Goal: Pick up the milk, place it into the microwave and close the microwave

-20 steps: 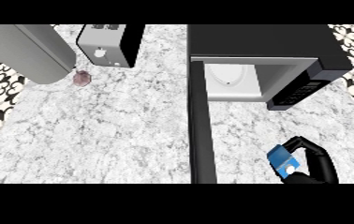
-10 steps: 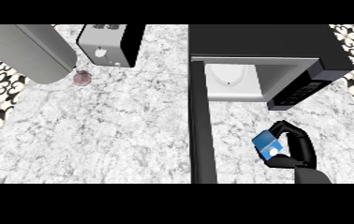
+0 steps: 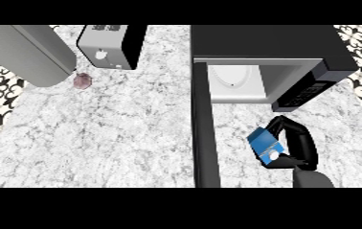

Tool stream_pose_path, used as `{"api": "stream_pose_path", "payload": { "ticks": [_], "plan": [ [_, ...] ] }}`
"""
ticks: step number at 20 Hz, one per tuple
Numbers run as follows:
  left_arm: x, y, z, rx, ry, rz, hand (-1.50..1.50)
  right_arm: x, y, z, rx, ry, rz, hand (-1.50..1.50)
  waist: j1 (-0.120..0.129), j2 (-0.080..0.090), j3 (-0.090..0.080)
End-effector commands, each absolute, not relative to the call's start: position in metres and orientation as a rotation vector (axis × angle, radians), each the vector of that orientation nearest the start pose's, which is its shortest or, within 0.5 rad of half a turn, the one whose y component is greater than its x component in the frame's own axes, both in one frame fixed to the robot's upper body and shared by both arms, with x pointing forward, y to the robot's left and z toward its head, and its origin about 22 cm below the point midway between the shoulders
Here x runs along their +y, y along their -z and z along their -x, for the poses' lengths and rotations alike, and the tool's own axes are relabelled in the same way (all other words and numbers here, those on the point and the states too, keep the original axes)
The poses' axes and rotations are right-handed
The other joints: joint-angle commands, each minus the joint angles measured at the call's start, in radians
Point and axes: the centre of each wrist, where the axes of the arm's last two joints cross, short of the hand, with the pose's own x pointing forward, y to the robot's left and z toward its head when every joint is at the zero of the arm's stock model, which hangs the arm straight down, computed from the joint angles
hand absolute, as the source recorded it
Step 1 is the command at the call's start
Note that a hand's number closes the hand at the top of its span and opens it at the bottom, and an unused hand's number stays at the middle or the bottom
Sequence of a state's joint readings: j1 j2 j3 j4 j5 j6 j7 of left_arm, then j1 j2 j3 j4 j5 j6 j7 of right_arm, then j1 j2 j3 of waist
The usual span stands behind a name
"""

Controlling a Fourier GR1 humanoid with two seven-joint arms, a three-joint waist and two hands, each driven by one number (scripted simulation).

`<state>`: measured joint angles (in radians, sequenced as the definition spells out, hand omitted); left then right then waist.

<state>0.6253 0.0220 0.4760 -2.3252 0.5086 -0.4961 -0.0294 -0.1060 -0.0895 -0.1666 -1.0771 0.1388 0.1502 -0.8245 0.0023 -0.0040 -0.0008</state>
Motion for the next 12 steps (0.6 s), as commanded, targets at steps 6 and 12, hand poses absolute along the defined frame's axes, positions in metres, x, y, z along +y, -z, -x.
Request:
{"api": "stream_pose_path", "payload": {
  "ticks": [6, 12],
  "plan": [
    [0.346, -0.111, -0.061, -1.94, -0.028, -0.02, -1.5, -0.226, 0.026, -0.29, -2.006, -0.19, 0.109, 1.5, 0.004, 0.002, 0.0],
    [0.343, -0.11, -0.054, -1.924, -0.05, -0.006, -1.5, -0.198, 0.01, -0.331, -1.989, -0.301, 0.291, 1.5, 0.017, 0.004, 0.001]
  ]
}}
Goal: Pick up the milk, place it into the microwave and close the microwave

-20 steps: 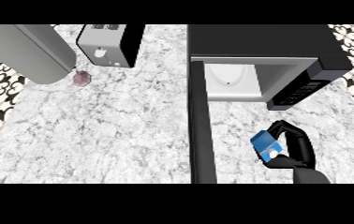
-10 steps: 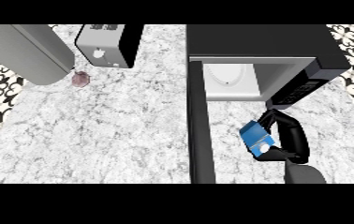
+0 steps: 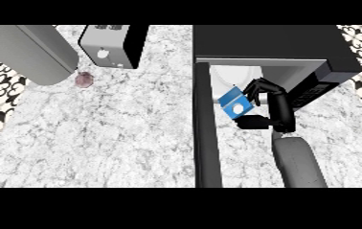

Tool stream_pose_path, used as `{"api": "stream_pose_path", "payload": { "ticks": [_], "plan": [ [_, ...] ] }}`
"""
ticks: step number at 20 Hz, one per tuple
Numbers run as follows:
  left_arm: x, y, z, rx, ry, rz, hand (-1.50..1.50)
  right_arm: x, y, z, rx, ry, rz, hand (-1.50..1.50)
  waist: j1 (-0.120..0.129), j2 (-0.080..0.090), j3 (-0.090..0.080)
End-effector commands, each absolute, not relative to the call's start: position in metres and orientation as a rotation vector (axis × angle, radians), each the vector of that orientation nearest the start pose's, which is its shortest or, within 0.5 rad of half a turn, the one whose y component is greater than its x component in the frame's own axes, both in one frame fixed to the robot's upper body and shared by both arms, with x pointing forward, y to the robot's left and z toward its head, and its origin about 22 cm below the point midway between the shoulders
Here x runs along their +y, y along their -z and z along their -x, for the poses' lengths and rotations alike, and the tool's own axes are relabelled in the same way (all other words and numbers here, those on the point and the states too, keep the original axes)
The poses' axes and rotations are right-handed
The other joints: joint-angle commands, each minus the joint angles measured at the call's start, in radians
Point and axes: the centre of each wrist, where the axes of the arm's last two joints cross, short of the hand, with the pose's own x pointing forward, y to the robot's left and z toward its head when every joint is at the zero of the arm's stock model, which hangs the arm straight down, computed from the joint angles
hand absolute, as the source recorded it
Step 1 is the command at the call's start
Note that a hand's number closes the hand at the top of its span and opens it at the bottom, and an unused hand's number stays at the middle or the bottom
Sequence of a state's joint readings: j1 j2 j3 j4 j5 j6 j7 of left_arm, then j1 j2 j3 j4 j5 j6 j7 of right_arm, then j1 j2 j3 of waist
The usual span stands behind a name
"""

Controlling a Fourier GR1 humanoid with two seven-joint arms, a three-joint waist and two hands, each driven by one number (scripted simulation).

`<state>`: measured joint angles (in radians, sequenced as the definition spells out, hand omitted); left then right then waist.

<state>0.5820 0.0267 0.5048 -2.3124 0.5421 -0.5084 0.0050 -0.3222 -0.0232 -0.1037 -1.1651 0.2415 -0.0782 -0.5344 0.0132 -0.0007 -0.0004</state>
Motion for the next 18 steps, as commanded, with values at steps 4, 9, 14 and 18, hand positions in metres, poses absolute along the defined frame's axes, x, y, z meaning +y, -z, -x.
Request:
{"api": "stream_pose_path", "payload": {
  "ticks": [4, 9, 14, 18],
  "plan": [
    [0.342, -0.103, -0.057, -1.914, -0.046, 0.003, -1.5, -0.202, -0.022, -0.374, -1.927, -0.373, 0.351, 1.5, 0.012, 0.002, 0.0],
    [0.348, -0.098, -0.059, -1.943, -0.035, -0.004, -1.5, -0.191, -0.009, -0.399, -1.887, -0.394, 0.466, 1.5, 0.023, 0.008, 0.001],
    [0.352, -0.106, -0.069, -1.934, -0.017, 0.007, -1.5, -0.211, -0.011, -0.417, -1.869, -0.384, 0.557, 1.5, 0.037, 0.017, 0.002],
    [0.348, -0.098, -0.073, -1.937, -0.02, 0.04, -1.5, -0.218, -0.017, -0.425, -1.879, -0.366, 0.648, 1.5, 0.053, 0.024, 0.002]
  ]
}}
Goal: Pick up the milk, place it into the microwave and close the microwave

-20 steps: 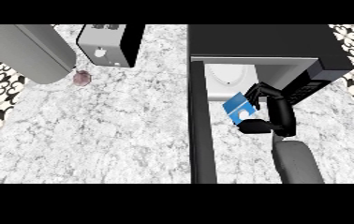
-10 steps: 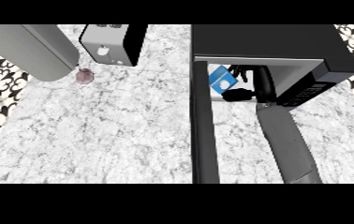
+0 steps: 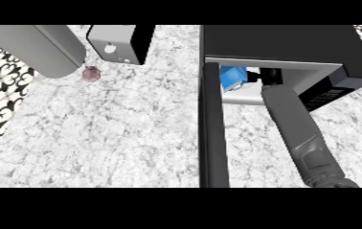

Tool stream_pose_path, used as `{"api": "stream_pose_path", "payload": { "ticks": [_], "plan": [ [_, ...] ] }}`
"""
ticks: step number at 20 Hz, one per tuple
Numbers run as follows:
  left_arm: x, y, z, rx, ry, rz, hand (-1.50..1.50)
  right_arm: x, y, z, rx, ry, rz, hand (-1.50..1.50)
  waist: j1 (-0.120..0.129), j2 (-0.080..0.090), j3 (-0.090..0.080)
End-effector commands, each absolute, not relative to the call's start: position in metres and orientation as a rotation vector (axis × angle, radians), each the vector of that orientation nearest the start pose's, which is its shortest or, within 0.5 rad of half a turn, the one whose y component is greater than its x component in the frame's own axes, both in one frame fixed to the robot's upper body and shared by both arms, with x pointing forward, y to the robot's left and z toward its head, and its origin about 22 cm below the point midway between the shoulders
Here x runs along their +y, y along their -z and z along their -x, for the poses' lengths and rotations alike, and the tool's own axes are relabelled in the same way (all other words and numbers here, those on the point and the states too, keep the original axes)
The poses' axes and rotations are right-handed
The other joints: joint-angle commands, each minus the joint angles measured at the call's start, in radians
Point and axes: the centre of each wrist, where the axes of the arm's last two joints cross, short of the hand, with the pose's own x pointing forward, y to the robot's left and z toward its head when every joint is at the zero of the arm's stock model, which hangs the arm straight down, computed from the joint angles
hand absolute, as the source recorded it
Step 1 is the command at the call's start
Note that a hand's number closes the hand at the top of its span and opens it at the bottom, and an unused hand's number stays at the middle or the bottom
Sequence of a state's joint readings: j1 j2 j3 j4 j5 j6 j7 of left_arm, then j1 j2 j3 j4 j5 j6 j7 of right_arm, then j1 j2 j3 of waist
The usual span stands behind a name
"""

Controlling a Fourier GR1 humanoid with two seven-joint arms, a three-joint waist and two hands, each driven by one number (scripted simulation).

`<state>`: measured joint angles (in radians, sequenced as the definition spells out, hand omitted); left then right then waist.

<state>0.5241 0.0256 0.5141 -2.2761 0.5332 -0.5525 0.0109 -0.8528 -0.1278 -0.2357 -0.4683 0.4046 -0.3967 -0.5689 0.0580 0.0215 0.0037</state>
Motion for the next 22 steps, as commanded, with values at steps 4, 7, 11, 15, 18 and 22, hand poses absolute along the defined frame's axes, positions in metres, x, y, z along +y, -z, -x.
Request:
{"api": "stream_pose_path", "payload": {
  "ticks": [4, 7, 11, 15, 18, 22],
  "plan": [
    [0.345, -0.108, -0.084, -1.959, -0.019, 0.041, -1.5, -0.225, -0.024, -0.43, -1.912, -0.357, 0.834, 1.5, 0.021, 0.013, 0.0],
    [0.349, -0.106, -0.087, -1.961, 0.012, 0.036, -1.5, -0.242, -0.03, -0.432, -1.923, -0.425, 0.911, 1.5, 0.032, 0.018, -0.001],
    [0.35, -0.1, -0.089, -1.944, 0.01, 0.062, -1.5, -0.257, -0.029, -0.431, -1.915, -0.443, 0.99, 1.5, 0.046, 0.025, 0.001],
    [0.35, -0.1, -0.094, -1.942, 0.021, 0.062, -1.5, -0.27, -0.019, -0.425, -1.804, -0.428, 1.071, 1.5, 0.06, 0.033, 0.001],
    [0.352, -0.1, -0.098, -1.945, 0.036, 0.049, -1.5, -0.276, -0.011, -0.42, -1.704, -0.399, 1.243, -1.5, 0.068, 0.038, 0.0],
    [0.355, -0.101, -0.104, -1.932, 0.057, 0.008, -1.5, -0.289, -0.014, -0.419, -1.637, -0.445, 1.323, -1.5, 0.058, 0.035, 0.001]
  ]
}}
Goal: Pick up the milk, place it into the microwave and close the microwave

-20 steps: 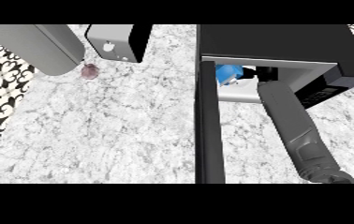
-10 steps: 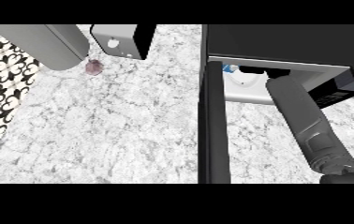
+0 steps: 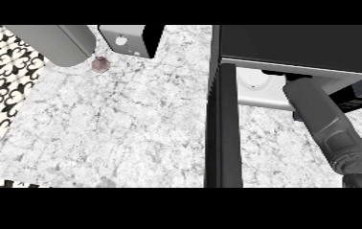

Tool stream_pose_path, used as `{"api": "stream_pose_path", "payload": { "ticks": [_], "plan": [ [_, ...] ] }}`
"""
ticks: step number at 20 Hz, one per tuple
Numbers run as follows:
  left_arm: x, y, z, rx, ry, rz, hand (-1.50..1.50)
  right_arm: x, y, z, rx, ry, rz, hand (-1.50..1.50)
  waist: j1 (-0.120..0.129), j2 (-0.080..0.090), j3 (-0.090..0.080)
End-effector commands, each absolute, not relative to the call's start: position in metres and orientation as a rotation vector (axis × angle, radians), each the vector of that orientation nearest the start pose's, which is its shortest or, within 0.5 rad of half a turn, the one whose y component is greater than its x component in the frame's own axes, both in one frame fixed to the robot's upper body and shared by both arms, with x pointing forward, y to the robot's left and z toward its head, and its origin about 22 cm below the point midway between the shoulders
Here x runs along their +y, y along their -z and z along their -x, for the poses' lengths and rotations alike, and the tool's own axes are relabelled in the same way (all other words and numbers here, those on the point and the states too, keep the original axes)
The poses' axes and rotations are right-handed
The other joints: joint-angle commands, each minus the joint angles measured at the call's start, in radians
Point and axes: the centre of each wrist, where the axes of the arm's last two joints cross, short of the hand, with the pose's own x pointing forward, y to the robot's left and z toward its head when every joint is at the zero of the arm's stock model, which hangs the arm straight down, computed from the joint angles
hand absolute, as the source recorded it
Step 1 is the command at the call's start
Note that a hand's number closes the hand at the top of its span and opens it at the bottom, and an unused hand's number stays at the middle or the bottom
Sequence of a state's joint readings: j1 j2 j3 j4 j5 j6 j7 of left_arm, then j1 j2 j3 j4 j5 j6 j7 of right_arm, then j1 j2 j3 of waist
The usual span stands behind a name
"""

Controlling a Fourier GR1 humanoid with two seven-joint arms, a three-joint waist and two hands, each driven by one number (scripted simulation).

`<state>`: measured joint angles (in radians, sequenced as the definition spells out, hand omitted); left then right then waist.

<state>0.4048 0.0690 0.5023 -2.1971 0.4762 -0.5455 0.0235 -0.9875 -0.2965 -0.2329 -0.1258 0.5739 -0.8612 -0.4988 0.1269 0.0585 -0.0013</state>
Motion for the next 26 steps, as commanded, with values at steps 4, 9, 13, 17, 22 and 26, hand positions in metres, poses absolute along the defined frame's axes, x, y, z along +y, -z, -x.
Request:
{"api": "stream_pose_path", "payload": {
  "ticks": [4, 9, 13, 17, 22, 26],
  "plan": [
    [0.349, -0.099, -0.111, -1.932, 0.055, 0.012, -1.5, -0.267, -0.02, -0.427, -1.77, -0.519, 1.156, -1.5, -0.01, 0.0, 0.008],
    [0.344, -0.096, -0.118, -1.897, 0.14, 0.09, -1.5, -0.255, -0.028, -0.433, -1.838, -0.533, 1.066, -1.5, -0.006, 0.003, 0.009],
    [0.343, -0.091, -0.123, -1.899, 0.163, 0.124, -1.5, -0.257, -0.022, -0.43, -1.861, -0.528, 0.945, -1.5, -0.021, -0.005, 0.008],
    [0.341, -0.089, -0.125, -1.896, 0.177, 0.174, -1.5, -0.255, -0.032, -0.435, -1.904, -0.463, 0.783, -1.5, -0.038, -0.017, 0.007],
    [0.321, -0.091, -0.135, -1.897, 0.252, 0.253, -1.5, -0.252, -0.007, -0.422, -1.936, -0.375, 0.61, -1.5, -0.061, -0.025, 0.007],
    [0.303, -0.095, -0.128, -1.9, 0.252, 0.286, -1.5, -0.258, 0.012, -0.41, -1.923, -0.313, 0.489, -1.5, -0.064, -0.031, 0.006]
  ]
}}
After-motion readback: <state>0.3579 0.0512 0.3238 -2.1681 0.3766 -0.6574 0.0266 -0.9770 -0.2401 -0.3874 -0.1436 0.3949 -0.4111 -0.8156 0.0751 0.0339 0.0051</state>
